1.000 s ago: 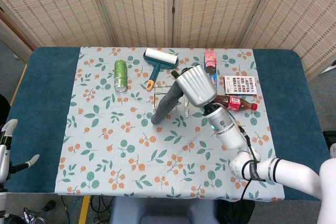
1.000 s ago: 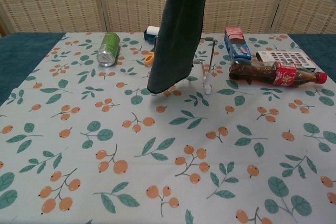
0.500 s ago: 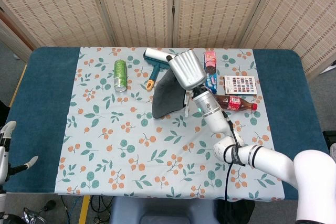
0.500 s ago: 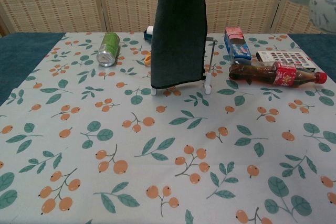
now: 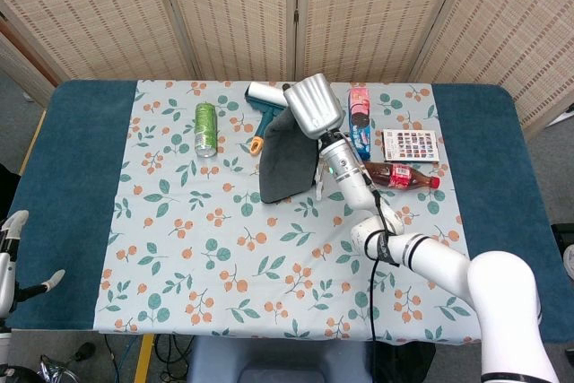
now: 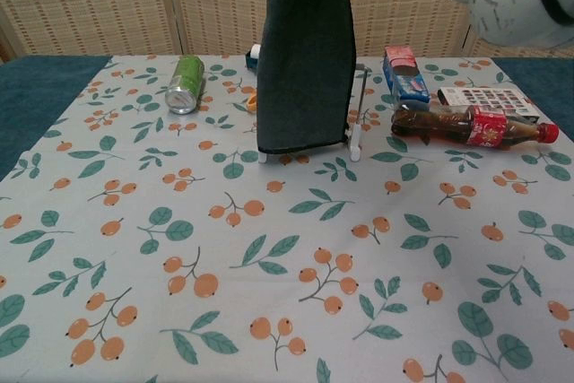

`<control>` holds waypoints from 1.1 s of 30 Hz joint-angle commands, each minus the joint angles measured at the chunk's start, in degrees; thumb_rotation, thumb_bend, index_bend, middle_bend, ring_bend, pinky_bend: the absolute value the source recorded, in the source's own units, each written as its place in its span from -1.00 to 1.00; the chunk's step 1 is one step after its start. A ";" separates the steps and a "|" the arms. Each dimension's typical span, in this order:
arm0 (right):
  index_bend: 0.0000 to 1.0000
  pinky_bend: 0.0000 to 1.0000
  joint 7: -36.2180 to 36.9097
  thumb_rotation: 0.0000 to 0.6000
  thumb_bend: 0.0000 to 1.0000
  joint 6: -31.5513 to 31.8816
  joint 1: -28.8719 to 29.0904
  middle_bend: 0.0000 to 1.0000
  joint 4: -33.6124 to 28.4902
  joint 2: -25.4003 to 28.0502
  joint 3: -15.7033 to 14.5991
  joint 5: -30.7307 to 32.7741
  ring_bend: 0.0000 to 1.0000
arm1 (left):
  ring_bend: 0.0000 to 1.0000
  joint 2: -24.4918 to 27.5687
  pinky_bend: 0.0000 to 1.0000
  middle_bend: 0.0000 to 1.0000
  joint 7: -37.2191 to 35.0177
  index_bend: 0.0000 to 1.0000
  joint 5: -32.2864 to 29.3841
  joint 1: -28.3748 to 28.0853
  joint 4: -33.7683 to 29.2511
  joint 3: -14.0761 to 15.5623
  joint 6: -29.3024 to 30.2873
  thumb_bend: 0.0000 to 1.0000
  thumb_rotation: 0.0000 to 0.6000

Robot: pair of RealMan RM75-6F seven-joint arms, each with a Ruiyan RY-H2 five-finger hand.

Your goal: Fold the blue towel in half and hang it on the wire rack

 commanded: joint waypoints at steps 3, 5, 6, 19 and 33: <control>0.61 1.00 2.12 1.00 0.19 -2.77 2.56 0.84 6.06 -2.63 -0.29 0.92 0.75 | -1.00 0.09 -1.00 -1.00 0.09 -1.00 0.07 0.22 -0.16 0.08 0.11 -1.00 1.00; 0.61 1.00 2.79 1.00 0.18 -3.81 3.25 0.84 8.05 -3.47 -0.39 1.20 0.75 | -1.00 0.20 -1.00 -1.00 0.07 -1.00 0.14 0.27 -0.31 0.10 0.09 -1.00 1.00; 0.60 1.00 3.06 1.00 0.16 -4.34 3.61 0.84 9.08 -3.96 -0.41 1.41 0.75 | -1.00 0.23 -1.00 -1.00 0.16 -1.00 0.18 0.28 -0.34 0.10 0.11 -1.00 1.00; -0.89 1.00 -0.18 1.00 -1.00 -9.64 7.23 0.75 19.49 -9.05 0.94 7.51 0.71 | -1.00 0.55 -1.00 -1.00 0.86 -1.00 0.08 0.65 -1.01 -0.11 0.51 -1.00 1.00; -0.91 1.00 3.22 1.00 -1.00 -1.43 -1.03 0.58 1.93 2.24 -0.62 5.52 0.63 | -1.00 1.34 -1.00 -1.00 1.86 -1.00 -0.27 -0.66 -0.96 -0.48 -1.87 -1.00 1.00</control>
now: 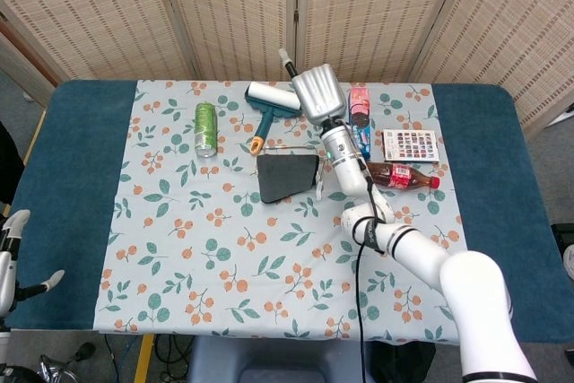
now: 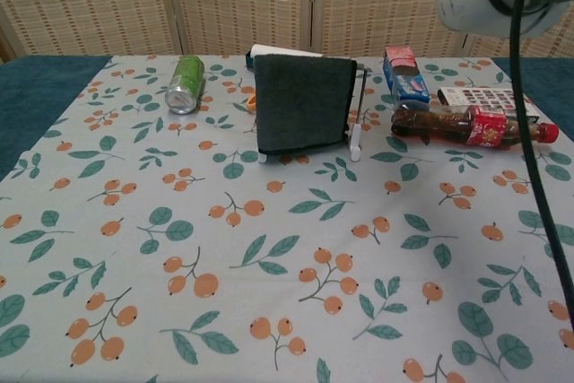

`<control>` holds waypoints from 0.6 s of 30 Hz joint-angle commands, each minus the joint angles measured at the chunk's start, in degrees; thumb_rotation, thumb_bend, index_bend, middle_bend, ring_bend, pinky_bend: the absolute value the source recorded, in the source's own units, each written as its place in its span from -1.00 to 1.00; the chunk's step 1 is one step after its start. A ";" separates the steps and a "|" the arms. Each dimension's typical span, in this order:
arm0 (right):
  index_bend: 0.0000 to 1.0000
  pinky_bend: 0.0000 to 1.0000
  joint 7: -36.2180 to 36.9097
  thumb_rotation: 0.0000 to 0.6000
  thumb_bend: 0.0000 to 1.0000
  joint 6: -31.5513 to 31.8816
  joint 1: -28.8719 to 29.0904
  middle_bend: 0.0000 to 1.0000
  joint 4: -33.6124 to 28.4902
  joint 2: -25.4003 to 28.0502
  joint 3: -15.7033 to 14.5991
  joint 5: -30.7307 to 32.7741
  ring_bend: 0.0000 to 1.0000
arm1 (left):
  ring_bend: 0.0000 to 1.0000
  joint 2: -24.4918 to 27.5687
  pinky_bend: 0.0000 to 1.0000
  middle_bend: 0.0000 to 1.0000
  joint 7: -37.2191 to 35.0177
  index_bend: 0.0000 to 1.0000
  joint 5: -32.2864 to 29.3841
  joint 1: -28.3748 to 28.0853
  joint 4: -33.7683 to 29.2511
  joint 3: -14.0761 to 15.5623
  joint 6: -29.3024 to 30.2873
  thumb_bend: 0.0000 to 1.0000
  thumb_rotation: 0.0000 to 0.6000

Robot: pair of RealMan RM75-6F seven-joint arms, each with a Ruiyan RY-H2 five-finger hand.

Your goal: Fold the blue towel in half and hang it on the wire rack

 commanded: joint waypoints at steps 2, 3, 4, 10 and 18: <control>-0.69 1.00 1.18 1.00 -0.99 5.55 -6.73 0.53 -13.28 8.32 -1.69 -1.64 0.59 | -1.00 0.39 -1.00 -1.00 0.43 -1.00 -0.31 -0.67 -0.18 -0.40 -0.82 -1.00 1.00; -0.53 1.00 0.91 1.00 -0.93 6.49 -7.96 0.51 -15.93 9.94 -2.08 -1.81 0.56 | -1.00 0.50 -1.00 -1.00 0.65 -1.00 -0.30 -0.90 -0.24 -0.49 -1.04 -1.00 1.00; -0.41 1.00 0.65 1.00 -0.84 7.54 -9.29 0.49 -18.67 11.64 -2.52 -2.05 0.54 | -1.00 0.59 -1.00 -1.00 0.90 -1.00 -0.31 -1.14 -0.28 -0.59 -1.29 -1.00 1.00; -0.04 1.00 1.15 1.00 -0.53 16.37 -21.51 0.41 -41.25 25.51 -6.42 -3.39 0.43 | -1.00 1.41 -1.00 -1.00 2.27 -1.00 -0.58 -3.07 -0.76 -1.35 -3.41 -1.00 1.00; -0.03 0.80 8.33 1.00 -0.52 27.51 -35.57 0.28 -56.00 35.75 -12.97 -10.31 0.25 | -1.00 1.61 -1.00 -1.00 4.27 -1.00 -0.48 -4.84 -1.34 -1.45 -5.19 -1.00 1.00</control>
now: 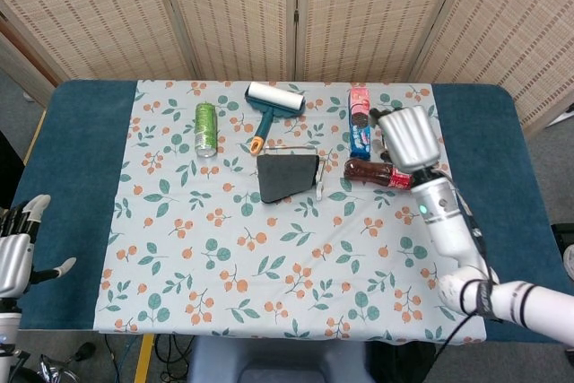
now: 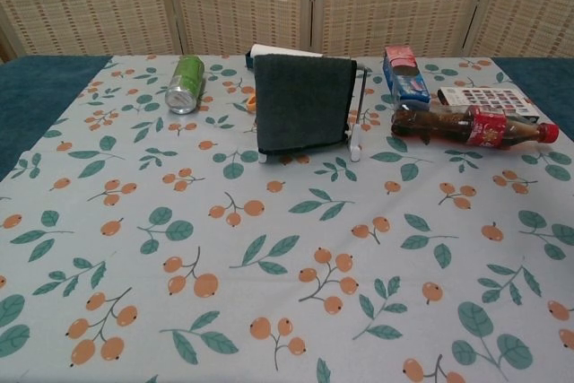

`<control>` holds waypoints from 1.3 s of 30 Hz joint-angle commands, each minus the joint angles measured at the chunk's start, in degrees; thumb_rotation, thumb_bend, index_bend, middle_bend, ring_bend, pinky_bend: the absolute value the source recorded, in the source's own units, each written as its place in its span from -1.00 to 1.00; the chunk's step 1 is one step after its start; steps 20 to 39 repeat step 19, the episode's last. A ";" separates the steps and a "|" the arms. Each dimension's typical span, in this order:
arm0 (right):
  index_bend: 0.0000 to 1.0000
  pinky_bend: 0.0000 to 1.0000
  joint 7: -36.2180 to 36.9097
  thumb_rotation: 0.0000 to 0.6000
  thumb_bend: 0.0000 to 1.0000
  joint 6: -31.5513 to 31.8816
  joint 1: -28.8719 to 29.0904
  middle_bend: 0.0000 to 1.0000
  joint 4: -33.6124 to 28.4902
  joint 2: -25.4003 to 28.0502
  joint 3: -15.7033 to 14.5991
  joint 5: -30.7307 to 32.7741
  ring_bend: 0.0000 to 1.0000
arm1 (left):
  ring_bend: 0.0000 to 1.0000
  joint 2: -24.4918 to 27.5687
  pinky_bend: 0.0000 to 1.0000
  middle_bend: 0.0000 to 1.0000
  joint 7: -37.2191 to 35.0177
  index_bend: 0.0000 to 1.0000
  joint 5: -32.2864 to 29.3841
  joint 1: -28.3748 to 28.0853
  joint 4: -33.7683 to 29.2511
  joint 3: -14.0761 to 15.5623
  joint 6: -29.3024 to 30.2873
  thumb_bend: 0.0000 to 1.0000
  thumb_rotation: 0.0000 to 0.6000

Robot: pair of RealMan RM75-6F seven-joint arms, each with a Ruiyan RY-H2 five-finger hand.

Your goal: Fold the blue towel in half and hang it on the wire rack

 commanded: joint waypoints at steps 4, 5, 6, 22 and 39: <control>-0.03 0.63 9.01 1.00 -0.52 12.14 -14.42 0.18 -8.86 9.36 -8.36 -9.51 0.15 | -1.00 -0.42 -1.00 -1.00 2.02 -1.00 -0.25 -0.65 -0.92 -0.46 0.58 -1.00 1.00; -0.03 0.59 10.36 1.00 -0.52 13.64 -16.35 0.16 -9.15 9.96 -9.63 -11.10 0.12 | -1.00 -0.54 -1.00 -1.00 2.53 -1.00 -0.31 -0.73 -1.13 -0.52 0.77 -1.00 1.00; -0.04 0.51 11.35 1.00 -0.52 14.82 -17.82 0.13 -9.11 10.22 -10.62 -12.30 0.08 | -1.00 -0.68 -1.00 -1.00 2.87 -1.00 -0.30 -0.76 -1.21 -0.54 0.95 -1.00 1.00; -0.35 -0.02 23.93 1.00 -0.48 23.12 -33.96 -0.16 -3.08 8.71 -21.35 -21.65 -0.33 | -1.00 -1.18 -1.00 -1.00 6.83 -1.00 0.76 -0.51 -3.72 1.31 1.79 -1.00 1.00; -0.35 -0.02 23.93 1.00 -0.48 23.12 -33.96 -0.16 -3.08 8.71 -21.35 -21.65 -0.33 | -1.00 -1.18 -1.00 -1.00 6.83 -1.00 0.76 -0.51 -3.72 1.31 1.79 -1.00 1.00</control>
